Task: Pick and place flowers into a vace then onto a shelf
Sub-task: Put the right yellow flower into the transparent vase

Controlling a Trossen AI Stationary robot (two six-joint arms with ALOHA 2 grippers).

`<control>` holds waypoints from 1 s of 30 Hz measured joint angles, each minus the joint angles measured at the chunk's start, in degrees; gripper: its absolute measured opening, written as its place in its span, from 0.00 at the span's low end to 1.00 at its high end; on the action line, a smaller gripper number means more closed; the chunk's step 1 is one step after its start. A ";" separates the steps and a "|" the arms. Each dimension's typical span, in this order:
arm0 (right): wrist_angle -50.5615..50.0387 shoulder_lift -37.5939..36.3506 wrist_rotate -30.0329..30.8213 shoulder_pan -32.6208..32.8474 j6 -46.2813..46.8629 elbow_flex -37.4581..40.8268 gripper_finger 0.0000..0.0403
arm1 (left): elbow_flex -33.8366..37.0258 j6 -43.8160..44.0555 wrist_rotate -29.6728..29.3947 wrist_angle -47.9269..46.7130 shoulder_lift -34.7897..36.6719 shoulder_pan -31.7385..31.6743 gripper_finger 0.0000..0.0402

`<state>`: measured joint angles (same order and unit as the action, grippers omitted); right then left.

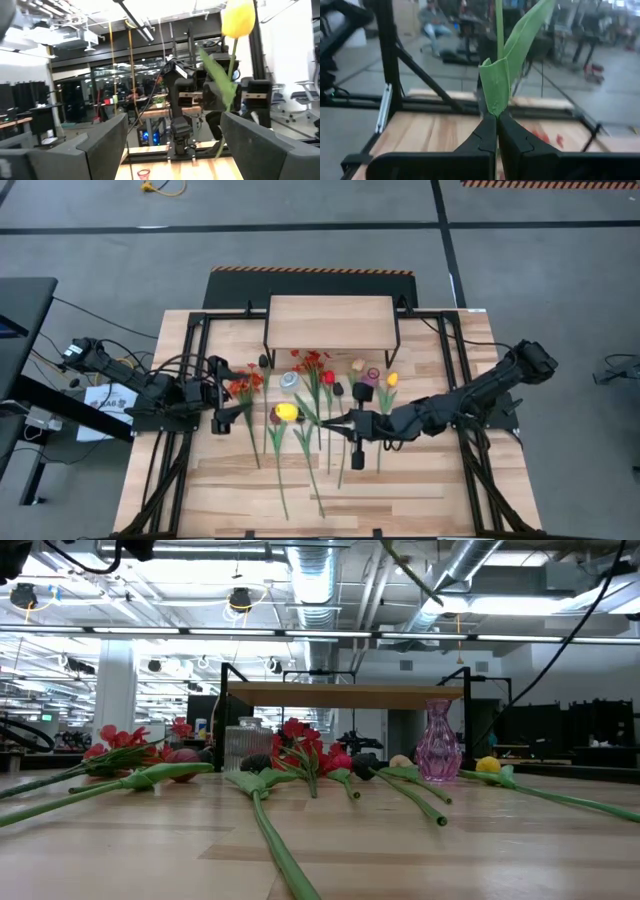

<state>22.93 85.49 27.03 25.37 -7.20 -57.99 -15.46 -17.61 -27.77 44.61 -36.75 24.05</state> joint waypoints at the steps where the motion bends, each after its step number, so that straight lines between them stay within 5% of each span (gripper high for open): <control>1: 2.35 0.00 -0.42 -0.36 -0.70 1.16 0.00 | 0.00 0.00 -0.39 0.05 0.02 0.00 0.77; 12: 26.12 -0.07 -1.92 -2.73 -7.55 14.96 0.00 | 0.00 0.00 -1.49 -0.02 0.00 0.00 0.77; 19: 39.92 -0.13 -7.75 -2.65 -12.44 19.62 0.00 | 0.00 0.18 6.40 0.27 -1.36 -0.68 0.77; 30: 37.25 -0.15 -12.39 -2.14 -13.25 19.99 0.00 | -3.43 6.73 6.03 16.86 -21.18 -7.90 0.77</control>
<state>60.18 85.34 14.64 23.23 -20.45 -38.00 -18.89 -10.88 -21.74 61.48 -57.93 16.15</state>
